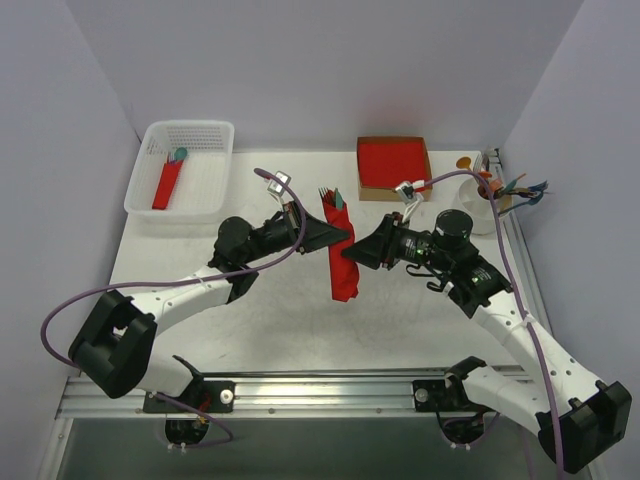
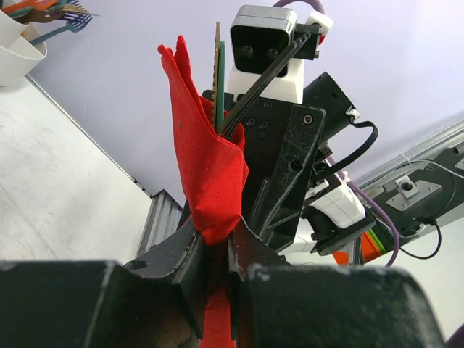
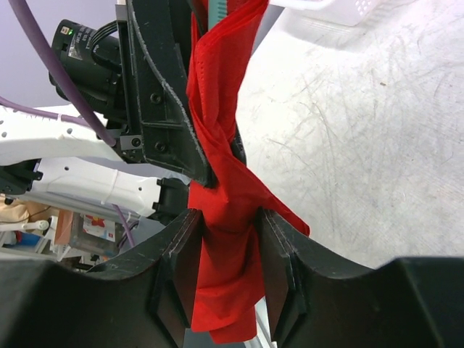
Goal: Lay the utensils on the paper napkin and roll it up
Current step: Roll the napkin.
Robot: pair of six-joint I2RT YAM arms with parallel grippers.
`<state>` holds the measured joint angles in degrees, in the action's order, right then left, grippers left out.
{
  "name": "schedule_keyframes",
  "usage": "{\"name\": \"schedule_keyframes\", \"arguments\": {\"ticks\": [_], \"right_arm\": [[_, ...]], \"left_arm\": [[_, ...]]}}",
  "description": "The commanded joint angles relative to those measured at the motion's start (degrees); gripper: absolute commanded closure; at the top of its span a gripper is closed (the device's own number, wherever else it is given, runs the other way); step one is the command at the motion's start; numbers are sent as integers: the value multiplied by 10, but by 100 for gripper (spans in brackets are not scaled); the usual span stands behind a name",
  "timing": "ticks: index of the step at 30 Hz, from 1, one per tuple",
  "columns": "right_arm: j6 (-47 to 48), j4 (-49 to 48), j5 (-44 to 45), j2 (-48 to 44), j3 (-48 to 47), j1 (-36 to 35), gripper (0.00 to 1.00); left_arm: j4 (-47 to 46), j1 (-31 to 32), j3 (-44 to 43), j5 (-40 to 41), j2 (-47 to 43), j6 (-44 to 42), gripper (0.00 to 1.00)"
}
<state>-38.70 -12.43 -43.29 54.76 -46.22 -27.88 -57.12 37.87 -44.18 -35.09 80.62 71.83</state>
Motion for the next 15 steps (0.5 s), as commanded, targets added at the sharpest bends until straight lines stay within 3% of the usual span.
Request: {"name": "schedule_keyframes", "arguments": {"ticks": [1, 15], "right_arm": [[17, -8, 7, -1, -8, 12, 63], [0, -55, -23, 6, -1, 16, 64]], "left_arm": [[-25, 4, -12, -16, -30, 1, 89], [-61, 8, -13, -29, -6, 28, 89]]}}
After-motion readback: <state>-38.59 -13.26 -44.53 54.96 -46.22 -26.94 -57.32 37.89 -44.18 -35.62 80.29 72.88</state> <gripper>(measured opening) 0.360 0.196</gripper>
